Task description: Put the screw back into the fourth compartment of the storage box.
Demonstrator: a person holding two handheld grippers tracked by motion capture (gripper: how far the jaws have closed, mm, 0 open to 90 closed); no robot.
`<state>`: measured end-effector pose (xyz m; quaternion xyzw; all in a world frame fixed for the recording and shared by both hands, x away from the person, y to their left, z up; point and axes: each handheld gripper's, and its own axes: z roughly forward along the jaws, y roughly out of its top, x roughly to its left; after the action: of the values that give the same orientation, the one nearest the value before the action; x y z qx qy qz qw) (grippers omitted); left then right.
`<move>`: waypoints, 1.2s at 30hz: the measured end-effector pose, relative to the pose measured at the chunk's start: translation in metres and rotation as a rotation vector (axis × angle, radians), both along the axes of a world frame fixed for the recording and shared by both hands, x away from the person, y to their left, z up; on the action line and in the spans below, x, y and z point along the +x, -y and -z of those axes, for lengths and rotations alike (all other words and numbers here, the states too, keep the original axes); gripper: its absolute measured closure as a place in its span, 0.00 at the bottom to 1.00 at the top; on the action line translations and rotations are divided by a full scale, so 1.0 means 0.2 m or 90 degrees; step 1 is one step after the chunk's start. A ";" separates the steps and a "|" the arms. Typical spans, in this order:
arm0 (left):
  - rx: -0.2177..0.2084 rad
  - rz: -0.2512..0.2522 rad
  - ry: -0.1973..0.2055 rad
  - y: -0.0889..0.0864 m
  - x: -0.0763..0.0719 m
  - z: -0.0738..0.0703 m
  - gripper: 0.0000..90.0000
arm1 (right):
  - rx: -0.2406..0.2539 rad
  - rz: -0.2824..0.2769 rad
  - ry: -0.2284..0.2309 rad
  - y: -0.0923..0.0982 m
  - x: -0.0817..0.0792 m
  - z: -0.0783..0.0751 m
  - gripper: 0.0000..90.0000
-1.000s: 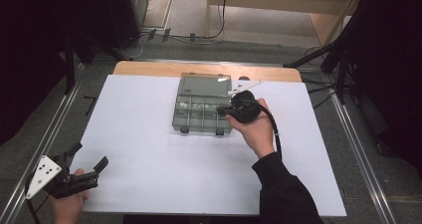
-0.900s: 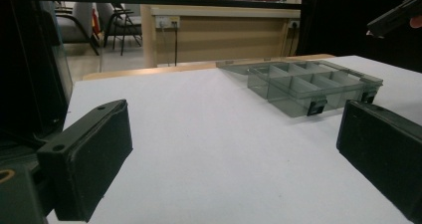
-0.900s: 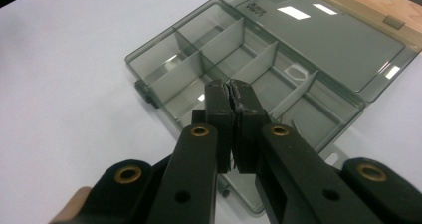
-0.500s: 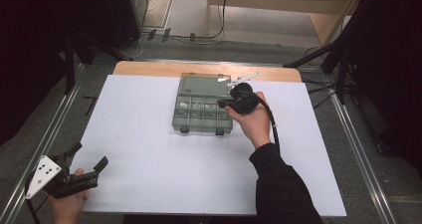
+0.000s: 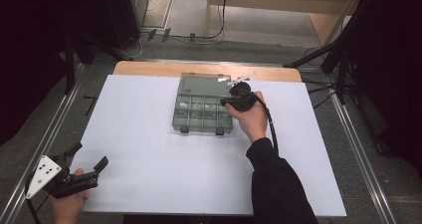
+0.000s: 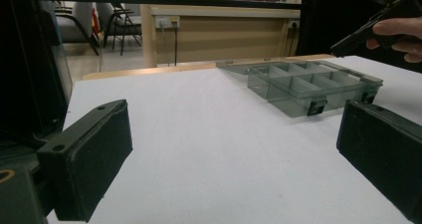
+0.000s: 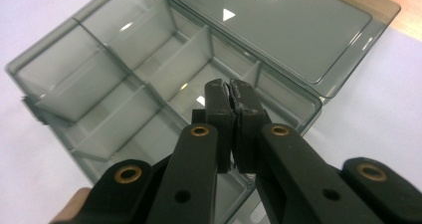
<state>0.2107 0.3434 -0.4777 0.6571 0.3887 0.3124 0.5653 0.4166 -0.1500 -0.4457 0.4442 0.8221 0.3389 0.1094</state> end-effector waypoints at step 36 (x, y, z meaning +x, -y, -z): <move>0.000 -0.005 0.003 0.00 0.00 0.00 0.01 | 0.064 0.039 0.025 0.04 -0.12 -0.01 0.01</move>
<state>0.2105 0.3436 -0.4772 0.6549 0.3902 0.3161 0.5647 0.3928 -0.1583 -0.4438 0.4672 0.7880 0.3847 0.1133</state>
